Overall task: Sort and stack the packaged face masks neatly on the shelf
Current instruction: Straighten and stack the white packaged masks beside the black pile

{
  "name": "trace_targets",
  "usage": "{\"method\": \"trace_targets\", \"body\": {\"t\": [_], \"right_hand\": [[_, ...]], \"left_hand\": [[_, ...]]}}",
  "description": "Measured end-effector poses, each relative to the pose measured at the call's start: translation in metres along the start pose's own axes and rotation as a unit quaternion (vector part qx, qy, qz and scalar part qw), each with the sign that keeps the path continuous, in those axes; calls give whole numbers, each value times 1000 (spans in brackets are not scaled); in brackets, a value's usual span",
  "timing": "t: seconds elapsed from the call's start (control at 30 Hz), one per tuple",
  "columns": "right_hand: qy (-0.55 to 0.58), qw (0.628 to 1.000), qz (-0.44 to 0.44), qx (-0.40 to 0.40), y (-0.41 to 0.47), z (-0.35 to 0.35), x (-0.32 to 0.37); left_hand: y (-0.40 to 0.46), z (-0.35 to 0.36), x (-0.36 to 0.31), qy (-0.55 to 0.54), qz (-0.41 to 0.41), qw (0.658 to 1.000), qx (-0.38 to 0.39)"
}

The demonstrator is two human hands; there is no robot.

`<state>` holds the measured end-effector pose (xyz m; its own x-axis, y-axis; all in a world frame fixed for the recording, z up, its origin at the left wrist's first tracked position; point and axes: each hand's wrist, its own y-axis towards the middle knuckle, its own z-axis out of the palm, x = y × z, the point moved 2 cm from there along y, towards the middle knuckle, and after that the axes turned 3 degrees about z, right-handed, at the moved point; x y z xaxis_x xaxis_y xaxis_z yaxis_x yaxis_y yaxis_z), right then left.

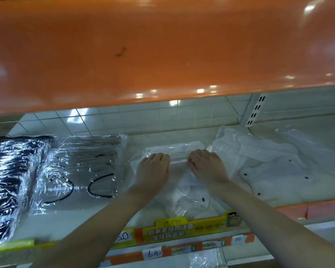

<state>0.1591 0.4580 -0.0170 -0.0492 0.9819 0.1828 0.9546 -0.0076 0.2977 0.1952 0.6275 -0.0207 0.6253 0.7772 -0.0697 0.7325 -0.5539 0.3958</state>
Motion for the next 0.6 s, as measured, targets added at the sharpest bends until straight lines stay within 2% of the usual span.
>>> {"method": "trace_targets", "body": {"t": [0.13,0.23,0.37,0.6], "right_hand": [[22,998,10,56,-5,3,10],[26,997,8,66,4,8,21],[23,996,20,86,19,16,38],[60,993,4,99,19,11,44]], "left_hand": [[-9,0,-1,17,10,999,35],[-7,-1,4,55,-35,996,60],[1,-1,7,60,-75,985,143],[12,4,12,74,-141,963,217]]}}
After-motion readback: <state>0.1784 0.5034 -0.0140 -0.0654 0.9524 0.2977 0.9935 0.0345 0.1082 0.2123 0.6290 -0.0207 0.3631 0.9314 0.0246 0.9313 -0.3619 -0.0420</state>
